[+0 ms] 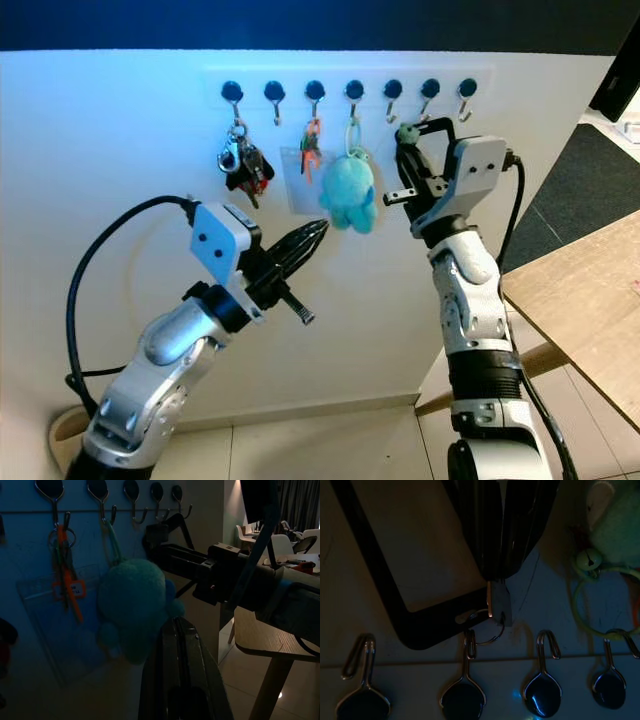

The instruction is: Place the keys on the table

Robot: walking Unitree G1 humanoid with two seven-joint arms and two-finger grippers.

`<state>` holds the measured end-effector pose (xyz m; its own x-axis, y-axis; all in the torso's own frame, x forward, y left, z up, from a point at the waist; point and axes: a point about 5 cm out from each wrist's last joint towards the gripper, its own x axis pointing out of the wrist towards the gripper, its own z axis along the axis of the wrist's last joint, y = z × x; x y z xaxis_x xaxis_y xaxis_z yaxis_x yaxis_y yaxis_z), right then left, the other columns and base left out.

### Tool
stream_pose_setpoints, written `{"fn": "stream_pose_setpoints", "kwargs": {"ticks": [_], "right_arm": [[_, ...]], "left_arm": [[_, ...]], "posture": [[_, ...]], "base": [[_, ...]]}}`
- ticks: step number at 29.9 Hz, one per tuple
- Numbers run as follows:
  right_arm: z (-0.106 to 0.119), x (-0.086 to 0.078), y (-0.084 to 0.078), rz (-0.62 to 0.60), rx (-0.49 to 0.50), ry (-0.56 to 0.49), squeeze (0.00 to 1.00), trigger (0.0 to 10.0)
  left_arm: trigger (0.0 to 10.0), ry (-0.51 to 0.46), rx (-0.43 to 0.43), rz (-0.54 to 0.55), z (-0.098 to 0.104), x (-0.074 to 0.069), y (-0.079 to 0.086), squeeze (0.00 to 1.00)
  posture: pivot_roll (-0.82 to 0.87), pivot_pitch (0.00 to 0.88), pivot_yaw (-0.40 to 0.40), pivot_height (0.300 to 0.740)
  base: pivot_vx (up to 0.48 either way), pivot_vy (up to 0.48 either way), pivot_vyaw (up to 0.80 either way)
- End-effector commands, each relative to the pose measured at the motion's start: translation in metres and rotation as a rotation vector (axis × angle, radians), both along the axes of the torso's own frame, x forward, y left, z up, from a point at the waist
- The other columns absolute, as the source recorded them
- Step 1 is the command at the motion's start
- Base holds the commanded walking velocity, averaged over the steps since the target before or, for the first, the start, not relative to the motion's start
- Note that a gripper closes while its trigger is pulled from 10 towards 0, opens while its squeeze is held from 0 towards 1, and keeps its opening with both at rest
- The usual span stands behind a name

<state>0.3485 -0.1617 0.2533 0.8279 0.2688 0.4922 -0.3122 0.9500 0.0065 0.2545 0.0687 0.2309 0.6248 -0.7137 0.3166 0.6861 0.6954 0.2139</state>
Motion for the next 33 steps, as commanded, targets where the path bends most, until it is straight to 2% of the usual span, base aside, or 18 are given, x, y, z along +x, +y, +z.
{"fn": "stream_pose_setpoints", "kwargs": {"ticks": [1, 10, 21, 33], "right_arm": [[0.004, -0.004, -0.002, -0.012, 0.014, -0.032, 0.00, 0.0], [0.009, -0.009, -0.002, -0.015, 0.032, -0.063, 0.00, 0.0], [0.003, -0.018, 0.003, -0.008, 0.060, -0.047, 0.00, 0.0], [0.014, -0.020, 0.003, -0.002, 0.070, -0.069, 0.00, 0.0]], "left_arm": [[10.0, -0.016, 0.000, -0.022, 0.002, -0.003, -0.003, 0.00], [10.0, -0.018, 0.012, -0.029, 0.001, -0.003, -0.004, 0.00], [10.0, -0.019, 0.036, -0.031, -0.001, -0.005, -0.005, 0.00], [10.0, -0.021, 0.038, -0.036, -0.001, -0.005, -0.006, 0.00]], "posture": [[0.01, 0.108, -0.035, 0.740], [0.01, 0.110, -0.035, 0.740], [0.01, 0.114, -0.034, 0.740], [0.01, 0.114, -0.031, 0.740]], "base": [[0.000, 0.000, 0.00], [0.000, 0.000, 0.00], [0.000, 0.000, 0.00], [0.000, 0.000, 0.00]]}}
